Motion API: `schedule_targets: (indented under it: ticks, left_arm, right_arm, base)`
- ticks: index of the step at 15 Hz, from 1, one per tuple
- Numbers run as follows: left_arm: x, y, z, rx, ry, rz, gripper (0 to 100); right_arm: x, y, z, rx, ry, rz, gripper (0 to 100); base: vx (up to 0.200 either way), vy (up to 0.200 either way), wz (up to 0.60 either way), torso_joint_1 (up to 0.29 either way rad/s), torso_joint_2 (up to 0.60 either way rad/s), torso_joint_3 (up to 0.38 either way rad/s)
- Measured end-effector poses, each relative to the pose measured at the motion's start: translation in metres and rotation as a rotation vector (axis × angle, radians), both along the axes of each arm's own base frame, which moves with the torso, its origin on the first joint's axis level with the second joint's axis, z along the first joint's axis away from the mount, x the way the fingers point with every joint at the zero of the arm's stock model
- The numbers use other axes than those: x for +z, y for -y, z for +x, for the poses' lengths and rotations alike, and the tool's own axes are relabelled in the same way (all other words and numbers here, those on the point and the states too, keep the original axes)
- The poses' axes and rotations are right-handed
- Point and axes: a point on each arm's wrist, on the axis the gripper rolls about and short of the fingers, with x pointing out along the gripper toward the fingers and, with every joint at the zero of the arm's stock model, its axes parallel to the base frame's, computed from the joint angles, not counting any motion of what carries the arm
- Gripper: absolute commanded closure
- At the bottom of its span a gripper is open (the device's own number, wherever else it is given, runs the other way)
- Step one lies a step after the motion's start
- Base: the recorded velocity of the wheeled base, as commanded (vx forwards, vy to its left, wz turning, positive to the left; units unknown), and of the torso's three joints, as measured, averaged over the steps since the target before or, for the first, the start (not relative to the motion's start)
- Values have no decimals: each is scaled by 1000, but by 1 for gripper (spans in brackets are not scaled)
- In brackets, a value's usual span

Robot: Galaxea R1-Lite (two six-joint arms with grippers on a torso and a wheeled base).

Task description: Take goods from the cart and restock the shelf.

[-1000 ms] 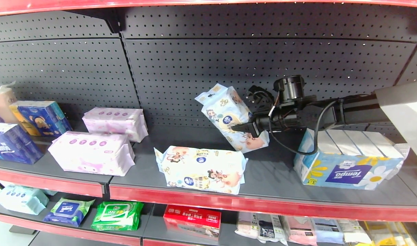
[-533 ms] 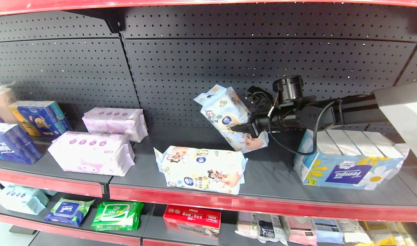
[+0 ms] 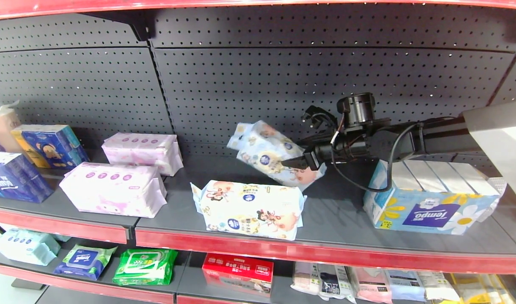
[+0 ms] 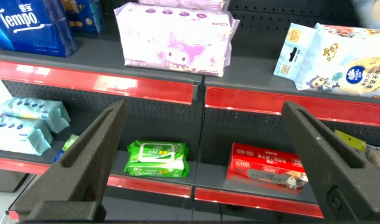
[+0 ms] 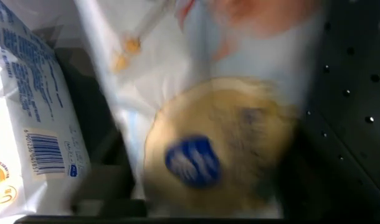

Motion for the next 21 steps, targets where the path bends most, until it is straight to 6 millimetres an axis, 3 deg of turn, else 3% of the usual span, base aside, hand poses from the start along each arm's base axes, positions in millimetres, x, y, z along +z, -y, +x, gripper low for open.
schedule_targets:
  ticks: [11, 21]
  left_arm:
    - [0, 0, 0, 0, 0, 0, 0]
    - [0, 0, 0, 0, 0, 0, 0]
  right_arm:
    - [2, 3, -1, -17, 1, -4, 0]
    - [-10, 2, -2, -39, -25, -35, 0]
  base:
    - [0, 0, 0, 0, 0, 0]
    - [0, 0, 0, 0, 0, 0]
